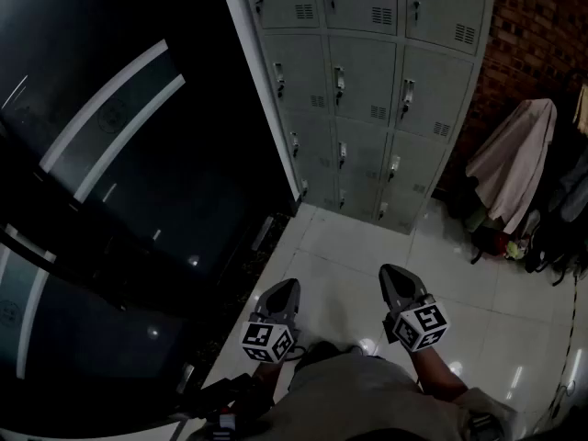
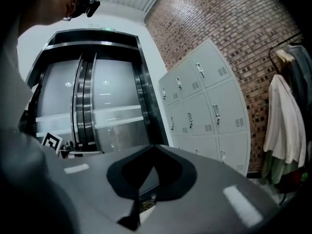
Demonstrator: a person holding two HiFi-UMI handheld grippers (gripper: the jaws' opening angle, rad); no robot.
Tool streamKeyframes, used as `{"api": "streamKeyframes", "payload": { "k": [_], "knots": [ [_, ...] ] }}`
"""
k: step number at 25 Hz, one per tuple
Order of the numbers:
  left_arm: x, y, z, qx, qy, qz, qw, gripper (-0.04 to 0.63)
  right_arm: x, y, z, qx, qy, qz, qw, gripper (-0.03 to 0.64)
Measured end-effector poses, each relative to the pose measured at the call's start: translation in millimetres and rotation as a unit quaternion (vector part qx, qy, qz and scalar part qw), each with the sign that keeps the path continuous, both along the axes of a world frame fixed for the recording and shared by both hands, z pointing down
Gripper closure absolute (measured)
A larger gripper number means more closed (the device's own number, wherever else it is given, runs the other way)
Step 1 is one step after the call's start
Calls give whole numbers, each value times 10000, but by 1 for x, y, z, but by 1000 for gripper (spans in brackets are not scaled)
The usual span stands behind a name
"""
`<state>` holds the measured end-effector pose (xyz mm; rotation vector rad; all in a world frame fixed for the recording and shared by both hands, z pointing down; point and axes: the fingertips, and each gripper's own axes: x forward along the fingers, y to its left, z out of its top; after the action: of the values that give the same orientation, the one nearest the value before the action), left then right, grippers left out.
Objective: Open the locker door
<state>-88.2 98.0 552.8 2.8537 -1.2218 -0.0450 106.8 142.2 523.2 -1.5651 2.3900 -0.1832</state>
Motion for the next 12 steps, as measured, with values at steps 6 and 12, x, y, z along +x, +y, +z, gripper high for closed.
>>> {"api": "streamKeyframes", "payload": {
  "k": [6,12],
  "knots": [
    [12,-18,12,-62,-137,111,9998,543,4,-19,10,34,-45,-109,9999,617],
    [12,-49,46,-213,-149,44,9997,543,11,-61,51,-210,-69,-189,9996,617]
  ]
}}
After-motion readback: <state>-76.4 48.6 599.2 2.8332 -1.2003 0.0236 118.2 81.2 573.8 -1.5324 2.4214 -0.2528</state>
